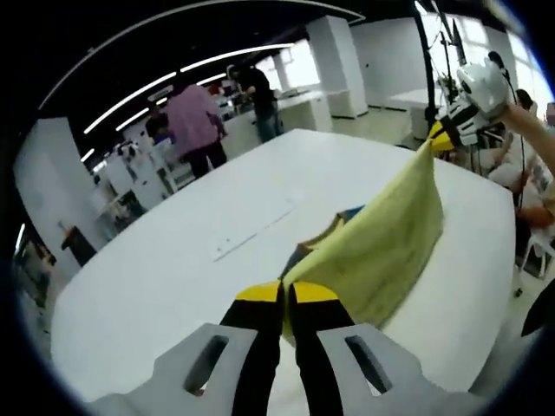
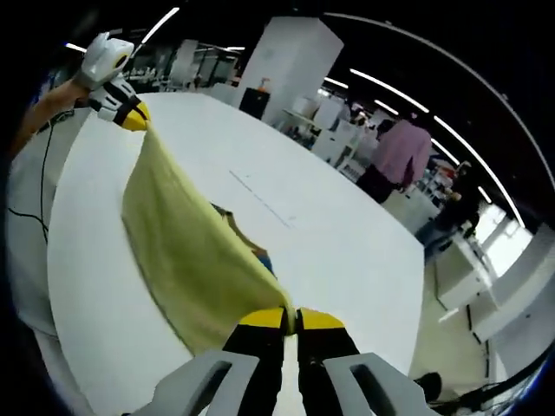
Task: Fold the garment on the visible template until the final outline fits inside the template.
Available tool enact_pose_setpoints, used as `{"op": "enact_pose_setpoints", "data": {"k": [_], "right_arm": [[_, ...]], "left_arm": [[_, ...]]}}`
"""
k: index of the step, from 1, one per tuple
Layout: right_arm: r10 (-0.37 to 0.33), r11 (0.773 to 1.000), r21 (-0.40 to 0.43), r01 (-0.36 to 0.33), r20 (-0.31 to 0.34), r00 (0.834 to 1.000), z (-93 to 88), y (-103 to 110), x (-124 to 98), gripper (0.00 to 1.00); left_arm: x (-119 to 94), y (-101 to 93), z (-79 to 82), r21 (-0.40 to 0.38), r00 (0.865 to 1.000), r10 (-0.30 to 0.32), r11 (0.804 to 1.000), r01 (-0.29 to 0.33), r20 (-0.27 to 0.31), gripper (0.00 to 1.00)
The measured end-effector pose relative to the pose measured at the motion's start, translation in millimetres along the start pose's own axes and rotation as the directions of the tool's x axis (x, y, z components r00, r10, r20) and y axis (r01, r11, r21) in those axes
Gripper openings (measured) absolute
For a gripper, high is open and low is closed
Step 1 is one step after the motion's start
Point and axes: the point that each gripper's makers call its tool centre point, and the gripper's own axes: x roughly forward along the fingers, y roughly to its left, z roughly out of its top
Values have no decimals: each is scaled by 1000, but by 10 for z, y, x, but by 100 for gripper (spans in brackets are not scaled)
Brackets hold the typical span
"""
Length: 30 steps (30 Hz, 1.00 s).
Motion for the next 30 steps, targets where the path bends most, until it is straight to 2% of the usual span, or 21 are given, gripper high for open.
{"op": "enact_pose_setpoints", "data": {"k": [6, 9, 18, 25, 28, 30], "right_arm": [[-30, 1000, -4, 30, -11, 999, -20, -82, 192, 0], [-35, 999, 10, 35, -7, 999, -27, -111, 323, 0], [-51, 998, 45, 53, -51, 997, -145, -184, 726, 0], [-36, 997, 69, 43, -89, 995, -276, -180, 1045, 0], [-11, 995, 101, 22, -109, 994, -347, -157, 1193, 0], [-2, 996, 93, 13, -121, 993, -385, -159, 1256, 0]], "left_arm": [[244, 89, -16, 3, 1000, 14, 1000, -14, 4, 0], [367, 146, -63, -19, 1000, 25, 999, -25, -12, 0], [743, 213, -179, -16, 999, 0, 1000, -1, -45, 0], [1077, 295, -310, -48, 998, -29, 998, 26, -63, 0], [1198, 304, -386, -45, 996, -33, 999, 29, -78, 0], [1276, 310, -430, -34, 996, -33, 999, 30, -88, 0]]}}
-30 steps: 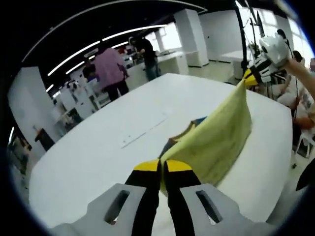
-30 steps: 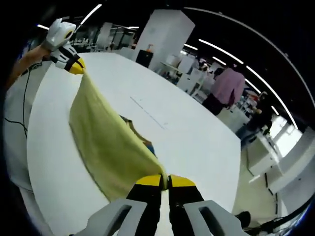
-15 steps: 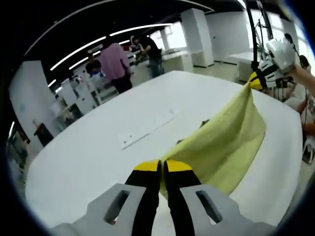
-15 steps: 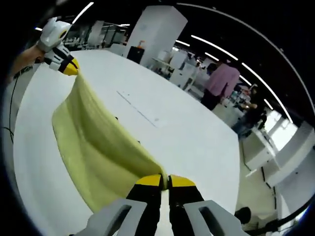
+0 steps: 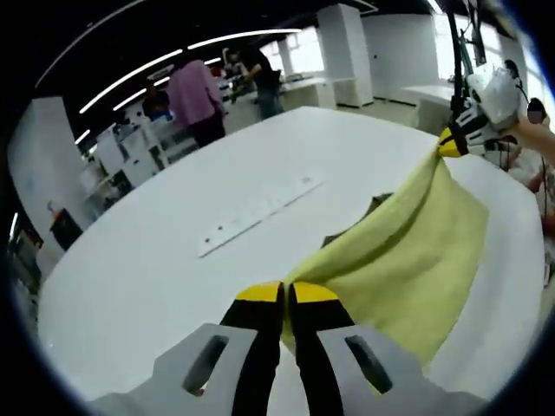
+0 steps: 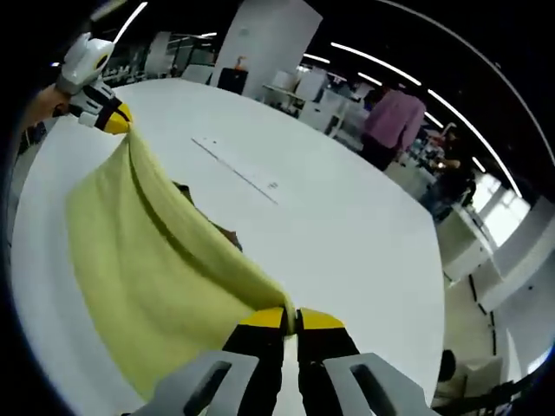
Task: Fold the garment on the visible template until the final outline fits inside the template.
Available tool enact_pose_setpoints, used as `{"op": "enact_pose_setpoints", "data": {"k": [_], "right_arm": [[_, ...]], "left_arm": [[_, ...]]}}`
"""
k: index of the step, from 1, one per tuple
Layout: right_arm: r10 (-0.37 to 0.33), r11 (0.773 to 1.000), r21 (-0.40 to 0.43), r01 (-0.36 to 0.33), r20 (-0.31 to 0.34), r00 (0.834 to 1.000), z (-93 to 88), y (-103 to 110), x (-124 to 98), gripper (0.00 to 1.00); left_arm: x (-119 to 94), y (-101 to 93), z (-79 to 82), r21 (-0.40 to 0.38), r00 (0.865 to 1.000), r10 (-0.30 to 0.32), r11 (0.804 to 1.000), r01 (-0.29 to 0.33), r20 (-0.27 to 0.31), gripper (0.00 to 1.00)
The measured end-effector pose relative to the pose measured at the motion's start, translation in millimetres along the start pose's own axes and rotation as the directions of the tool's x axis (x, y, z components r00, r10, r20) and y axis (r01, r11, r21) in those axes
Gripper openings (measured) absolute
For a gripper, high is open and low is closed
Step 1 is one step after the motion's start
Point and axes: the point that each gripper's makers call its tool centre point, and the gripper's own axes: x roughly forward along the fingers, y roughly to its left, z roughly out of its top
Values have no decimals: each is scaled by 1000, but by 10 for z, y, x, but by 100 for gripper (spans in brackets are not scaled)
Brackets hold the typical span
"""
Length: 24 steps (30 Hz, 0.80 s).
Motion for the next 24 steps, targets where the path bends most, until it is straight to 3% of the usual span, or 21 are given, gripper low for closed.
{"op": "enact_pose_setpoints", "data": {"k": [13, 18, 22, 24], "right_arm": [[72, 997, 39, -69, -81, 994, -254, 103, 396, 0], [95, 995, 43, -91, -102, 990, -327, 146, 459, 0], [111, 993, 54, -105, -111, 988, -375, 153, 483, 0], [119, 992, 60, -112, -115, 986, -391, 153, 495, 1]], "left_arm": [[468, -8, -364, 68, 996, -52, 996, 57, -77, 0], [532, 11, -414, -33, 996, -52, 998, 50, -74, 0], [580, 21, -453, -43, 996, -49, 998, 46, -77, 1], [591, 20, -495, -12, 995, -40, 999, 39, -96, 2]]}}
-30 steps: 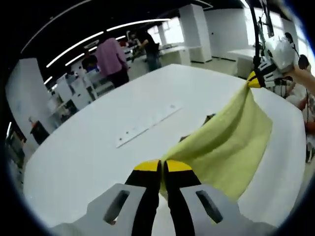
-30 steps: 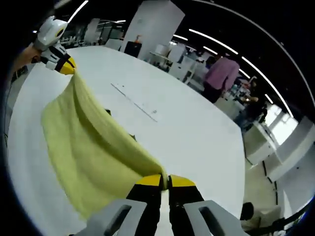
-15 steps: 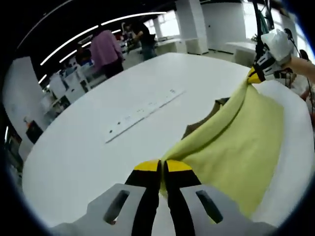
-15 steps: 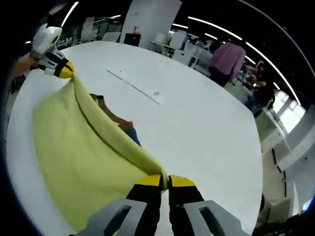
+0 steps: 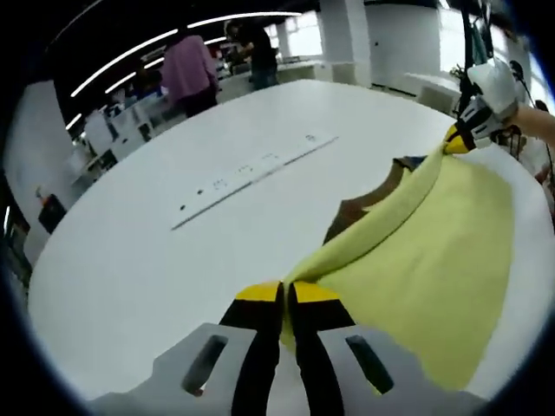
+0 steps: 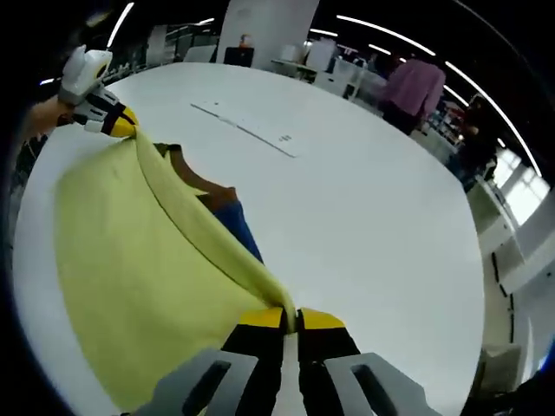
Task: Fold the garment on the visible template until the final outline fits inside the template.
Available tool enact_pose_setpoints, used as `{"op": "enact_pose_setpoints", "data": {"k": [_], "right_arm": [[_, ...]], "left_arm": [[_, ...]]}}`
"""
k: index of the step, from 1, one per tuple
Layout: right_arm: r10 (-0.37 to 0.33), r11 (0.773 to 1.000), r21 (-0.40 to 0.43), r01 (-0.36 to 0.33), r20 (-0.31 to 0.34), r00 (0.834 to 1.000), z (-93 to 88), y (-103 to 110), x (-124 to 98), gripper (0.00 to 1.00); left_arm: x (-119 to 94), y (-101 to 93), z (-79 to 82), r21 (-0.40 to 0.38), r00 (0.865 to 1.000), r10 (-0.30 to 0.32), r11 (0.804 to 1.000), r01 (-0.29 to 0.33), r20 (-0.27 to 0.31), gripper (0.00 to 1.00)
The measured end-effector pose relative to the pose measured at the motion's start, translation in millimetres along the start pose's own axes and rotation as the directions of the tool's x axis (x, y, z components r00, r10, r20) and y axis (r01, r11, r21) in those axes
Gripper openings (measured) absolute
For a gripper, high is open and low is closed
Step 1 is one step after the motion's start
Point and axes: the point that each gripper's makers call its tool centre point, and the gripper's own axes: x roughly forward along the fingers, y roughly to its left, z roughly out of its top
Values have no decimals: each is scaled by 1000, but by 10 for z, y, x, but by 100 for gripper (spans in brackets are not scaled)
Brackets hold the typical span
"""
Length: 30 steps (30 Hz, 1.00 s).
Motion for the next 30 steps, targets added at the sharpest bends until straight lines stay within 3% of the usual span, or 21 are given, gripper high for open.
{"op": "enact_pose_setpoints", "data": {"k": [3, 8, 10, 13, 16, 19, 22, 26, 29, 30], "right_arm": [[6, 1000, -5, -6, 3, 1000, 1, -10, -6, 4], [38, 999, -30, -37, 20, 999, 22, 20, -78, 15], [45, 998, -34, -44, 36, 998, 55, 29, -87, 23], [65, 990, -130, -57, 60, 996, 128, 74, -94, 35], [60, 977, -208, -47, 58, 997, 142, 78, -82, 38], [61, 964, -263, -42, 66, 996, 160, 90, -49, 35], [49, 947, -320, -29, 55, 997, 152, 83, -18, 29], [58, 944, -327, -39, 46, 997, 130, 98, 2, 14], [45, 946, -324, -30, 39, 998, 114, 72, 12, 2], [39, 955, -295, -23, 47, 998, 130, 46, 11, 0]], "left_arm": [[-15, 38, -43, 61, 999, 28, 998, -27, -23, 4], [-87, 10, -1, 62, 1000, -22, 998, 21, 22, 16], [-109, -12, 21, 97, 999, -38, 995, 35, 30, 22], [-133, -63, 45, 175, 997, -71, 982, 65, 29, 27], [-130, -68, 32, 267, 998, -66, 962, 58, 20, 32], [-89, -10, -54, 307, 999, -33, 951, 36, -16, 30], [-71, -3, -40, 297, 999, -36, 954, 34, 1, 27], [-44, 60, -36, 340, 1000, 8, 940, -3, -11, 18], [-20, 69, -1, 324, 1000, 5, 946, -7, 6, 10], [-18, 74, 7, 313, 1000, 8, 950, -11, 11, 7]]}}
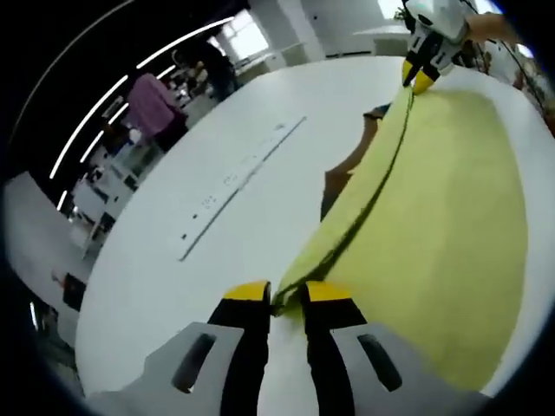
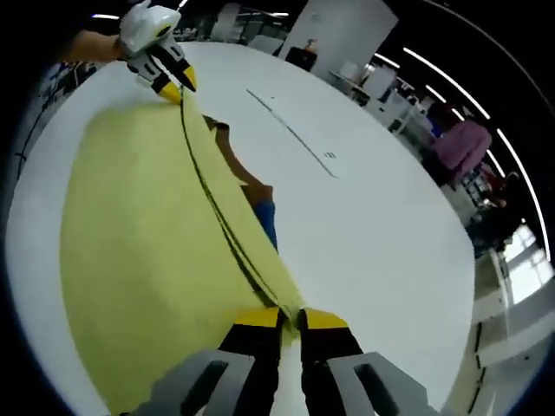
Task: Fold the garment on the visible template until the final outline fits inside the template.
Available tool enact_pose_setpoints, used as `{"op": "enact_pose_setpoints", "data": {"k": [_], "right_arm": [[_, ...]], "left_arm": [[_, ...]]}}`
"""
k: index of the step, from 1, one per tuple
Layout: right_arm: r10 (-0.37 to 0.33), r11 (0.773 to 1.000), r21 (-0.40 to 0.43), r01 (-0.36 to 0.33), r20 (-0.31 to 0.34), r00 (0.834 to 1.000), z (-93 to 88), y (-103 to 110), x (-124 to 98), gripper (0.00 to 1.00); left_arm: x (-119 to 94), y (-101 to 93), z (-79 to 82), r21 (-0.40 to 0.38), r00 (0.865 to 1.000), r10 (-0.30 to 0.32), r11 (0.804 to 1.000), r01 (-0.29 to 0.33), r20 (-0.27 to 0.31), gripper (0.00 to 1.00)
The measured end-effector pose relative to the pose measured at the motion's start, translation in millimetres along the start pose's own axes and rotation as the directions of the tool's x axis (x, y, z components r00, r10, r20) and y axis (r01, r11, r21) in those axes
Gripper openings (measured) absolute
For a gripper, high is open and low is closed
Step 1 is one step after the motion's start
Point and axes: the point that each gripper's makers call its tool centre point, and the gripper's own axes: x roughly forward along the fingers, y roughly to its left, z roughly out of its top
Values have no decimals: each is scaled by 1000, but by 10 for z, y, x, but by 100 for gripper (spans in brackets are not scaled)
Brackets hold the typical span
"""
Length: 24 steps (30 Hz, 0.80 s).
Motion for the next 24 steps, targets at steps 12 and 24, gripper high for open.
{"op": "enact_pose_setpoints", "data": {"k": [12, 24], "right_arm": [[-111, 895, 440, 73, 61, 992, 35, -264, 82, 1], [-86, 786, 617, 31, 60, 995, -13, -236, 44, 35]], "left_arm": [[48, 184, -23, -380, 996, 84, 922, -77, 2, 4], [-52, 224, -112, -496, 996, 85, 866, -62, 24, 16]]}}
